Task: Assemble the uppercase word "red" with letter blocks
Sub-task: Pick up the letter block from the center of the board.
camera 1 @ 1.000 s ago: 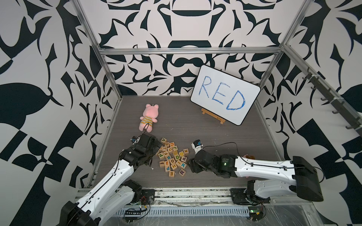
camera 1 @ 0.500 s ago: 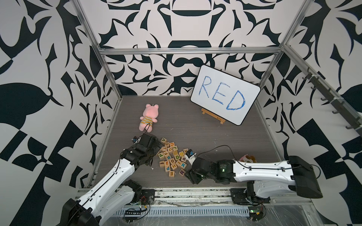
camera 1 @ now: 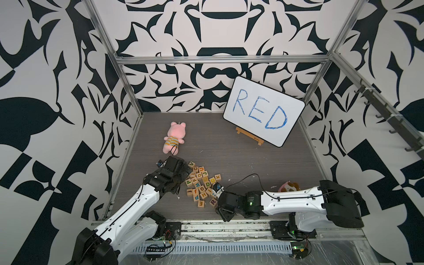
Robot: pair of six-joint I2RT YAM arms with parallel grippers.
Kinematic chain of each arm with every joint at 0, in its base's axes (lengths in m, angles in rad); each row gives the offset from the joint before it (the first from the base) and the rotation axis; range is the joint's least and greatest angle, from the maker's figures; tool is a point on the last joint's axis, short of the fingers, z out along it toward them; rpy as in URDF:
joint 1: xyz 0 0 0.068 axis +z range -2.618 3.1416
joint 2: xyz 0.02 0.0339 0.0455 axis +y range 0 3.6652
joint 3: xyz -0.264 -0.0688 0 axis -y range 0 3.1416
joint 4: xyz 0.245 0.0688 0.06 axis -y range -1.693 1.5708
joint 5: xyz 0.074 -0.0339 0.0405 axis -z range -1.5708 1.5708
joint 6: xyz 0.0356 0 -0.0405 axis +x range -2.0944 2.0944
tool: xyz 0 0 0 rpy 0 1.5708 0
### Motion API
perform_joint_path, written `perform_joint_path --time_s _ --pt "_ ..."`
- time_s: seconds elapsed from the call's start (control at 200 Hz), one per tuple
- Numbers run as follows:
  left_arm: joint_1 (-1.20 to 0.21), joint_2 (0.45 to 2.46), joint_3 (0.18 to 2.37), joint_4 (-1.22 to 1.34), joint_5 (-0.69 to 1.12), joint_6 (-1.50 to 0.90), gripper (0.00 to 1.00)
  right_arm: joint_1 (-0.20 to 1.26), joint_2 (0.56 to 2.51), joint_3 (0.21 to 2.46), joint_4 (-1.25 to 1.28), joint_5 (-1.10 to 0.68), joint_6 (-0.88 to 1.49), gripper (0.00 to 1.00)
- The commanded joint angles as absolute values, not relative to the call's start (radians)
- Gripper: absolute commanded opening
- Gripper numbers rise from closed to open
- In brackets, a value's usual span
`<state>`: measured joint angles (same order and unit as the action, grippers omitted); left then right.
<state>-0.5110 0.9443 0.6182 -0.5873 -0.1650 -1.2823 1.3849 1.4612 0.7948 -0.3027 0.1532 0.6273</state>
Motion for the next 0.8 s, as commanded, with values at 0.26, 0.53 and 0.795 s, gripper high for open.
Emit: perform_joint_path --time_s 0.26,0.53,0.795 --pt "-0.514 0.945 0.674 -0.605 -0.112 -1.239 1.0 1.394 1.494 0.804 -0.23 0.172 0.63 0.65" --pt "-0.514 0.941 0.655 -0.608 -0.117 -1.248 0.99 1.394 1.536 0.825 -0.233 0.166 0.606 0.66" --pt "-0.514 0.93 0.643 -0.611 -0.123 -1.251 1.0 1.394 1.573 0.847 -0.229 0.23 0.595 0.65"
